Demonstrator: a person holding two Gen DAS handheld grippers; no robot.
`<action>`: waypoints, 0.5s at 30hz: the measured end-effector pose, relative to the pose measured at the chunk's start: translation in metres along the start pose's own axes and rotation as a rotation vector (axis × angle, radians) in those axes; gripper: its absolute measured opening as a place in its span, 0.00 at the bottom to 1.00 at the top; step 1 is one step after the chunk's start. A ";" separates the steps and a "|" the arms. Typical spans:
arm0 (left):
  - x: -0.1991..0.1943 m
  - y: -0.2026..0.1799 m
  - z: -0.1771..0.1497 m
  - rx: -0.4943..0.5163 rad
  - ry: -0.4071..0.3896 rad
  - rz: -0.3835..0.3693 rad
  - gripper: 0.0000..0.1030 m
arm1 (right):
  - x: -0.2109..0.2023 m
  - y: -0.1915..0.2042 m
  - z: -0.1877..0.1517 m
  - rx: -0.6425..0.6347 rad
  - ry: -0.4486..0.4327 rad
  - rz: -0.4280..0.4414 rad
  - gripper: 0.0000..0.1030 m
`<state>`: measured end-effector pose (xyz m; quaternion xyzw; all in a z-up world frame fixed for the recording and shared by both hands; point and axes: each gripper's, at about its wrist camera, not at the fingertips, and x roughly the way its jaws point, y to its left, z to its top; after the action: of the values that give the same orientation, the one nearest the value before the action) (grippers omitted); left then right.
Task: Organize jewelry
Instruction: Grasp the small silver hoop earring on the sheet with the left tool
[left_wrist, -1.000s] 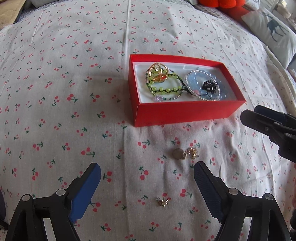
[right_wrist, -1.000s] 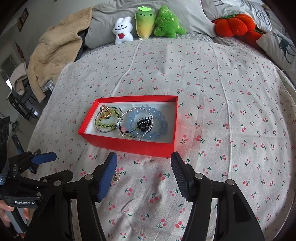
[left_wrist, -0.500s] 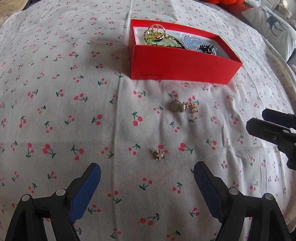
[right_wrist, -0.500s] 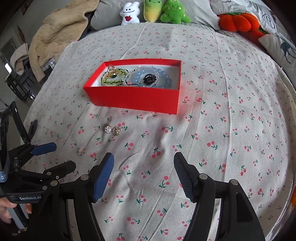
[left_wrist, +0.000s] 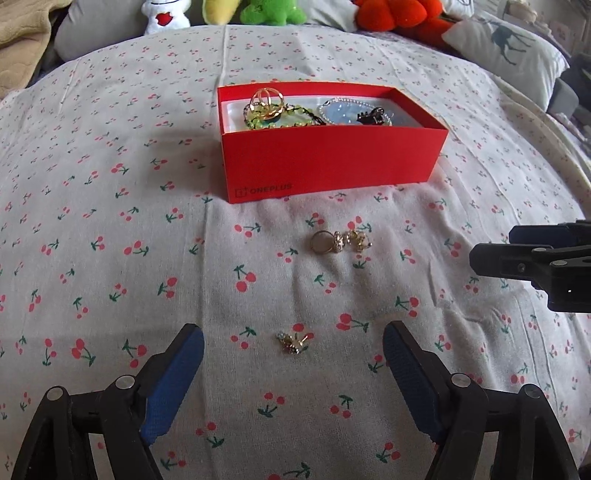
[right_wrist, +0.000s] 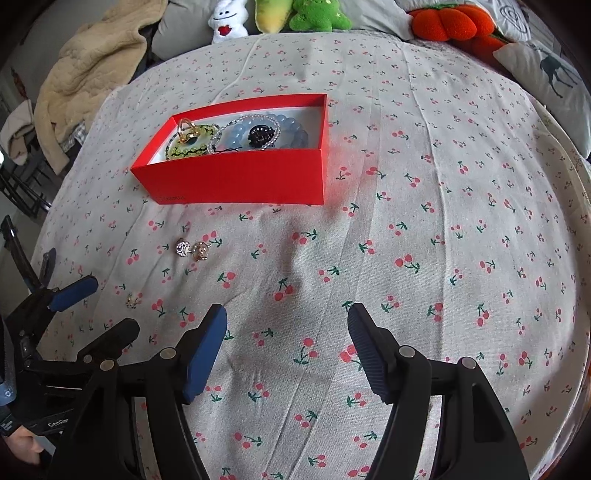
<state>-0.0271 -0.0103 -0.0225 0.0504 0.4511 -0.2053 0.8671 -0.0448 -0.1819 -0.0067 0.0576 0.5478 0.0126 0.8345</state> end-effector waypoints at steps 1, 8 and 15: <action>0.002 0.001 0.002 0.000 0.000 -0.015 0.76 | 0.002 -0.002 0.001 0.008 0.003 -0.002 0.69; 0.025 -0.006 0.012 0.052 0.050 -0.052 0.45 | 0.015 0.001 0.003 -0.006 0.038 -0.014 0.69; 0.040 -0.009 0.026 0.055 0.055 -0.078 0.37 | 0.022 0.004 0.007 -0.014 0.051 -0.014 0.69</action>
<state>0.0099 -0.0377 -0.0381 0.0620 0.4704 -0.2499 0.8441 -0.0296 -0.1763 -0.0236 0.0479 0.5693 0.0121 0.8207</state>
